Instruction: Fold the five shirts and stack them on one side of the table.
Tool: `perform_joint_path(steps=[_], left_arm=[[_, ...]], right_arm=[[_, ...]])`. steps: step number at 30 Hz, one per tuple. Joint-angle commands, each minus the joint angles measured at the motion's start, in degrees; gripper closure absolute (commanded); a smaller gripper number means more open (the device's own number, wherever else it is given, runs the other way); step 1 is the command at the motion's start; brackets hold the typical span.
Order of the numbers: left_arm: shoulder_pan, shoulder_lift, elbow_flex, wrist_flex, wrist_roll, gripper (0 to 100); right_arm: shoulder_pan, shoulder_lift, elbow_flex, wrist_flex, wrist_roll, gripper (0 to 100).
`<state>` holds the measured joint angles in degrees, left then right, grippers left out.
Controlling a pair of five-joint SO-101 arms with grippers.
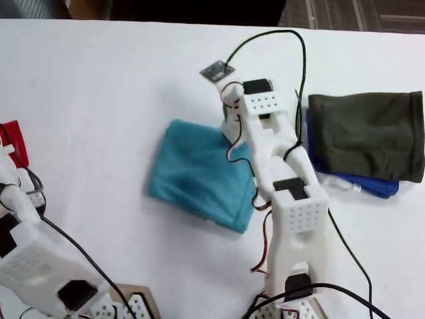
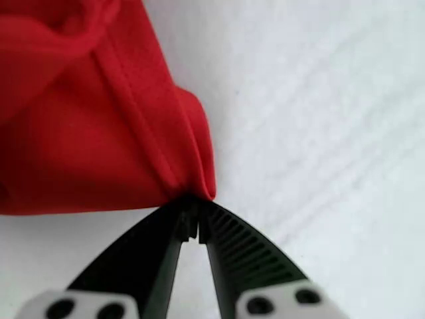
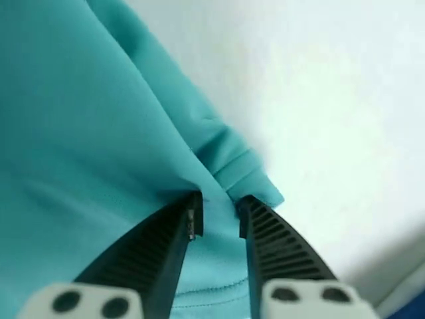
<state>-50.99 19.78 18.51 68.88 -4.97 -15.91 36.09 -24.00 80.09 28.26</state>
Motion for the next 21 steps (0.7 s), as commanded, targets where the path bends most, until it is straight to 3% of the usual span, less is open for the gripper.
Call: perform_joint_path(steps=[1, 5, 8, 21], left_arm=[[-0.62, 0.88, 0.57, -1.49, 0.26, 97], [-0.62, 0.88, 0.57, -1.49, 0.26, 97], [-0.62, 0.88, 0.57, -1.49, 0.26, 97], [-0.62, 0.88, 0.57, -1.49, 0.26, 97]], right_arm=[[0.13, -0.22, -2.2, 0.57, 0.62, 89.6], [0.13, -0.22, -2.2, 0.4, 0.62, 90.9], [0.22, -0.22, -2.2, 0.31, 2.55, 98.0], [-0.57, 1.98, -8.62, 0.57, 5.36, 97.8]])
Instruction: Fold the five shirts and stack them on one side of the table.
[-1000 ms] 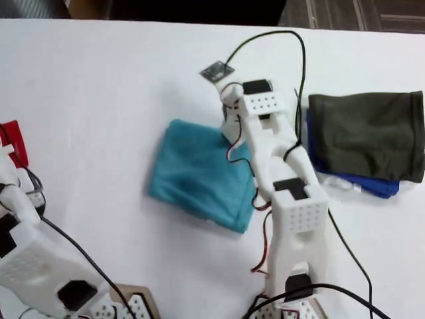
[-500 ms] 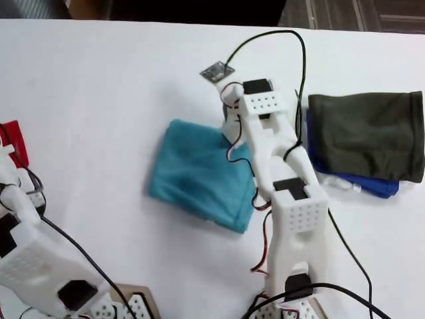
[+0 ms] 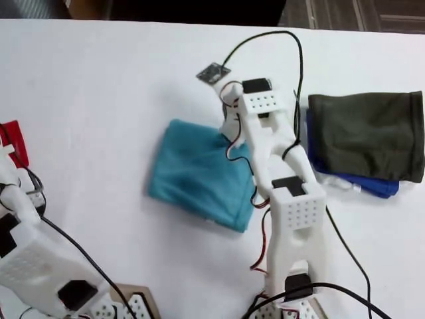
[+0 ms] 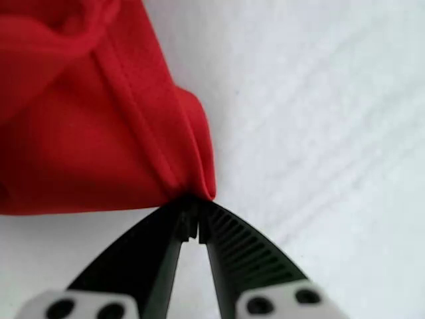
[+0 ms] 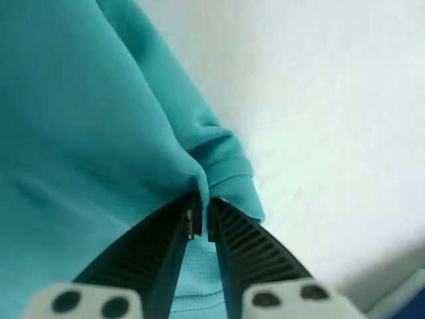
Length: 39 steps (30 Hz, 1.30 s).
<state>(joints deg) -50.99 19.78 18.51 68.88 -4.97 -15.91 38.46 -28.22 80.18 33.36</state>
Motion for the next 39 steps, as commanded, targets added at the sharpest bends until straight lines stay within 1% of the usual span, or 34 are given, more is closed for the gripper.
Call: perform_joint_path(steps=[1, 9, 13, 17, 22, 26, 29, 32, 36, 39], left_arm=[[-0.62, 0.88, 0.57, -1.49, 0.26, 97], [-0.62, 0.88, 0.57, -1.49, 0.26, 97], [-0.62, 0.88, 0.57, -1.49, 0.26, 97], [-0.62, 0.88, 0.57, -1.49, 0.26, 97], [-0.62, 0.88, 0.57, -1.49, 0.26, 97], [-0.62, 0.88, 0.57, -1.49, 0.26, 97], [-0.62, 0.88, 0.57, -1.49, 0.26, 97], [-0.62, 0.88, 0.57, -1.49, 0.26, 97], [-0.62, 0.88, 0.57, -1.49, 0.26, 97], [-0.62, 0.88, 0.57, -1.49, 0.26, 97]], right_arm=[[-0.75, -0.4, -5.71, 1.27, 0.26, 97.8], [-1.98, 0.04, -16.35, 5.49, 0.62, 97.8], [-2.77, 0.04, -17.41, 6.2, 4.66, 97.8], [-3.12, 0.04, -17.76, 6.9, 5.54, 97.8], [-3.47, 0.75, -17.23, 1.89, 5.36, 97.8], [-3.38, 6.11, -17.76, -3.38, 5.1, 97.8], [-3.38, 9.19, -17.85, -4.0, 5.1, 97.5], [-3.38, 9.01, -18.37, -2.86, 4.75, 93.1], [-3.03, 5.14, -24.18, 1.63, -0.53, 86.1], [-2.07, 2.77, -27.34, 5.05, -1.32, 85.8]])
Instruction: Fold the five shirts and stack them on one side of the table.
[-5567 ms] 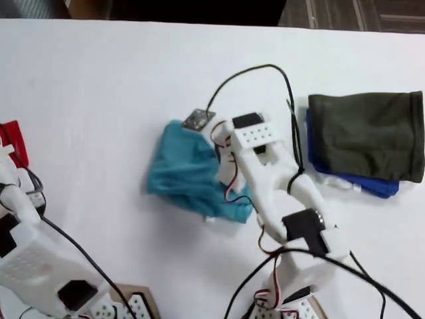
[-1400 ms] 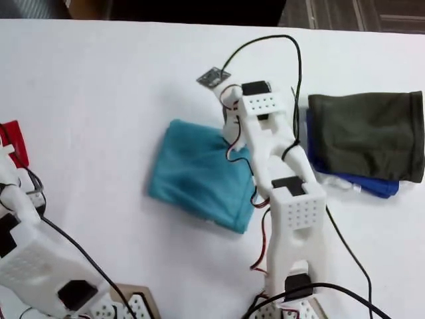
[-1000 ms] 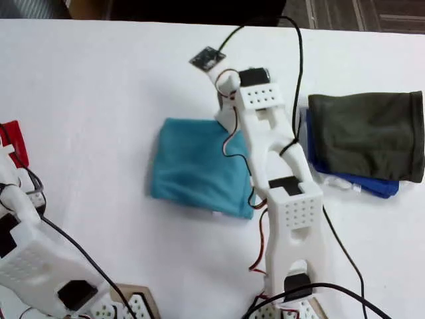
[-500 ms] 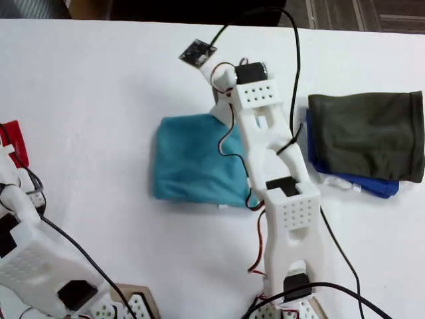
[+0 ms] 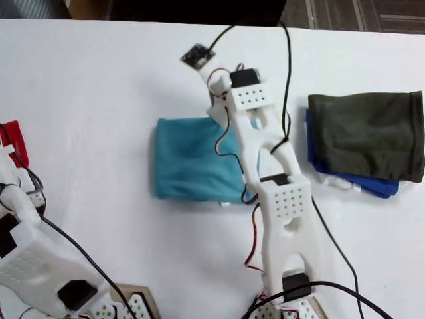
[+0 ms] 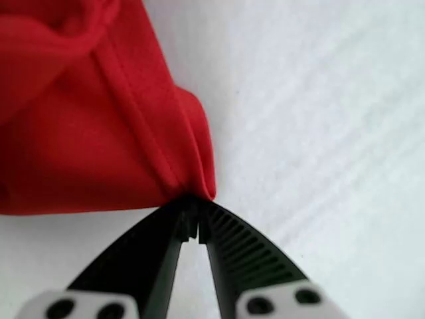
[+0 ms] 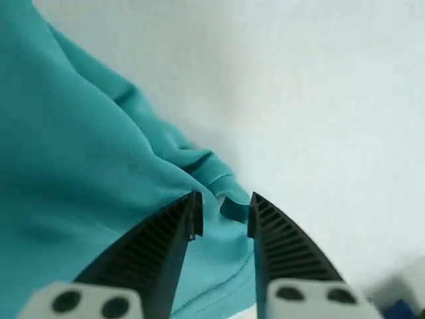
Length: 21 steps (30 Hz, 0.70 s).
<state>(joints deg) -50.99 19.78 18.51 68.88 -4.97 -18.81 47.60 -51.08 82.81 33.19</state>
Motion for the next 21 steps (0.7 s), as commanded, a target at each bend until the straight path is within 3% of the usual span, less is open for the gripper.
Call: perform_joint_path(steps=[1, 21], left_arm=[[-0.62, 0.88, 0.57, -1.49, 0.26, 97], [-0.62, 0.88, 0.57, -1.49, 0.26, 97]], right_arm=[[1.36, -6.37, -4.31, 3.12, -1.14, 85.8], [6.99, 0.22, -2.11, 6.37, -1.14, 85.4]])
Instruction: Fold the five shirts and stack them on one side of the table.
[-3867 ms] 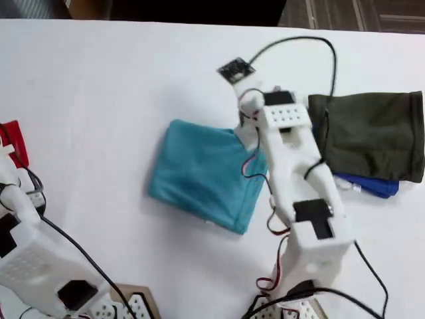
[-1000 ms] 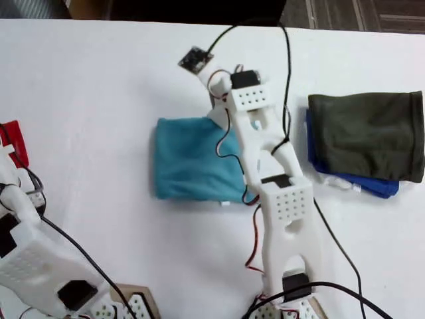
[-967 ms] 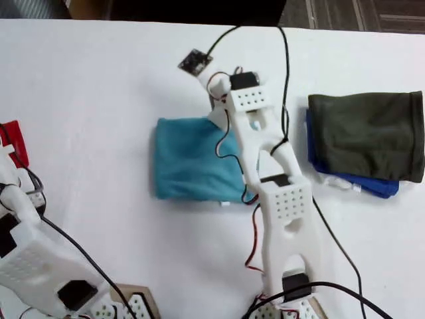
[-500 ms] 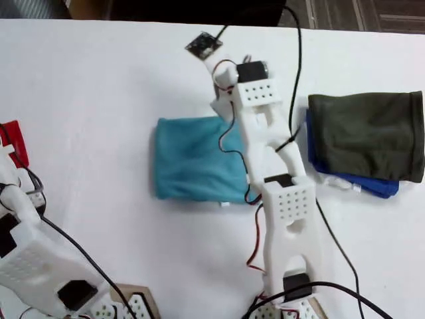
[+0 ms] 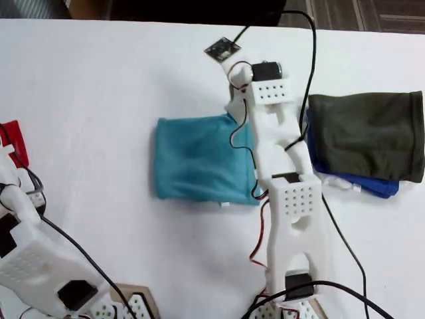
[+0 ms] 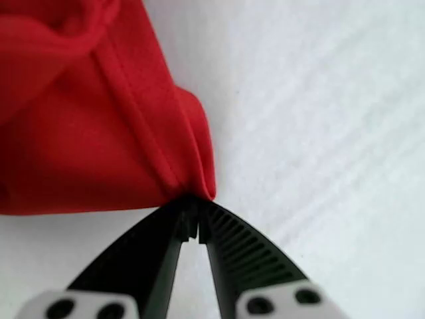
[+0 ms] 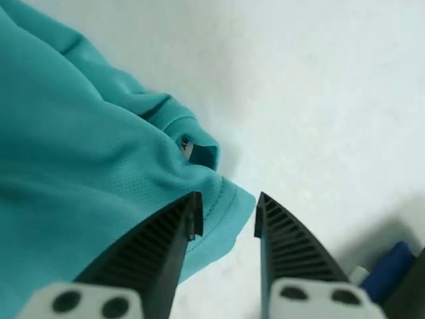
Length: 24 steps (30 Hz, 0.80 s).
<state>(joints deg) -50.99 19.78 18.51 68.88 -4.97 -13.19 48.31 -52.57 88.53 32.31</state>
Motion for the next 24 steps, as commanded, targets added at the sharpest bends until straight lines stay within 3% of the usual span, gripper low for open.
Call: perform_joint_path(steps=[1, 15, 19, 24], left_arm=[[-0.62, 0.88, 0.57, -1.49, 0.26, 97], [-0.62, 0.88, 0.57, -1.49, 0.26, 97], [-0.62, 0.88, 0.57, -1.49, 0.26, 97], [-0.62, 0.88, 0.57, -1.49, 0.26, 97]], right_arm=[[1.45, -0.48, -0.44, 0.75, -0.26, 85.4], [1.89, -0.48, 4.92, 0.66, 0.09, 85.8], [1.89, 1.01, 4.4, 0.57, 0.09, 97.3], [2.15, 2.77, 4.4, 0.22, 0.09, 97.9]])
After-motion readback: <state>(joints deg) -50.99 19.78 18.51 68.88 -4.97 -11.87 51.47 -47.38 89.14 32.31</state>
